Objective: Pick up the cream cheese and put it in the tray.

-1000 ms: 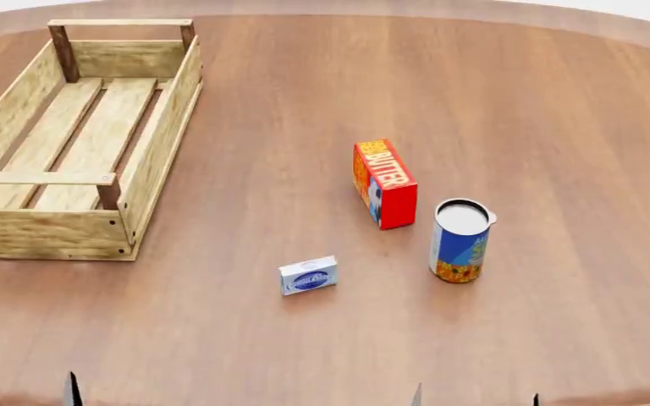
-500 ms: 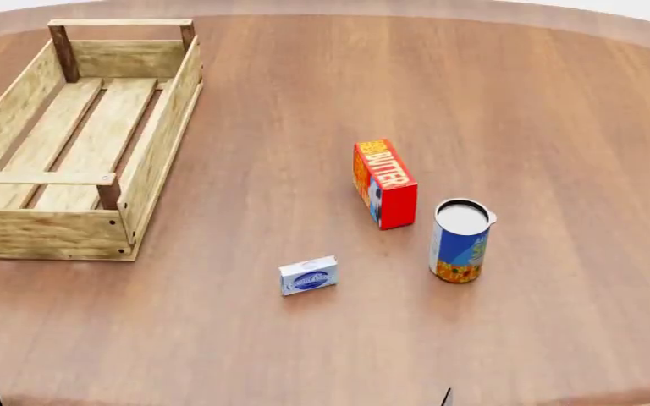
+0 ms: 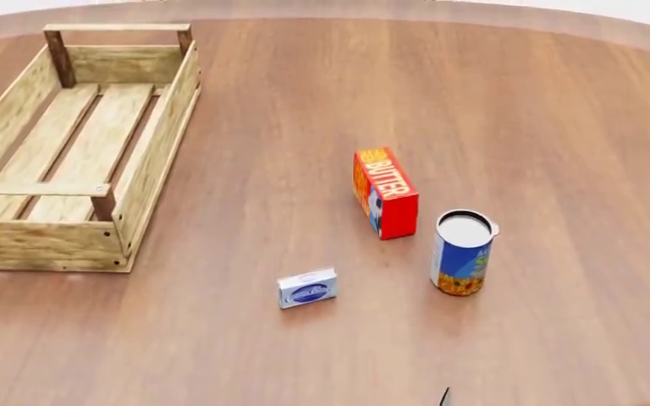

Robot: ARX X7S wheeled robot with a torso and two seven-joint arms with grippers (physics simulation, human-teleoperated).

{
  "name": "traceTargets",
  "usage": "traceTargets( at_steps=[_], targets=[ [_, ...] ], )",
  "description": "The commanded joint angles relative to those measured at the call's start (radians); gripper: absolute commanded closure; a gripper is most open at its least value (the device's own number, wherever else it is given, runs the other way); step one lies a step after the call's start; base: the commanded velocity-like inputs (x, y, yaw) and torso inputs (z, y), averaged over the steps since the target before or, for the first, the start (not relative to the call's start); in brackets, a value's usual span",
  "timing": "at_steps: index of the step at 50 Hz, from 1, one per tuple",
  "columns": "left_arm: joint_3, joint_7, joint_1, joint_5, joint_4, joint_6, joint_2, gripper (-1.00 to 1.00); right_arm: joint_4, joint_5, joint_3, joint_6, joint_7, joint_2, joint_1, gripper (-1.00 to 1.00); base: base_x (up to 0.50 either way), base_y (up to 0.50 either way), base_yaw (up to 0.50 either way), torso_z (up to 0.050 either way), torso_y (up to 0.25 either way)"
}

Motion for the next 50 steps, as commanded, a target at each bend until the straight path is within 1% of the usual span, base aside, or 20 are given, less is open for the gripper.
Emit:
traceTargets(
  at_steps=[1, 18, 32, 50],
  targets=[
    [0.006, -0.013, -0.004, -0.002, -0.001, -0.004, -0.009, -1.0, 0.005, -0.014, -0.013, -0.004, 0.02, 0.01, 0.001, -1.0, 0.17, 0.0, 0.0, 0.0, 0.0],
    [0.014, -0.027, -0.003, -0.014, -0.001, 0.0, -0.021, -1.0, 0.02, -0.061, -0.023, -0.012, 0.057, 0.016, 0.007, -1.0, 0.18, 0.0, 0.0, 0.0, 0.0],
    [0.02, -0.039, -0.004, -0.013, -0.004, 0.004, -0.028, -1.0, 0.018, -0.077, -0.03, -0.002, 0.082, 0.024, 0.011, -1.0, 0.18, 0.09, 0.0, 0.0, 0.0],
    [0.031, -0.05, -0.001, -0.014, 0.0, 0.008, -0.039, -1.0, 0.019, -0.065, -0.045, -0.002, 0.095, 0.04, 0.014, -1.0, 0.18, 0.27, 0.0, 0.0, 0.0]
  ],
)
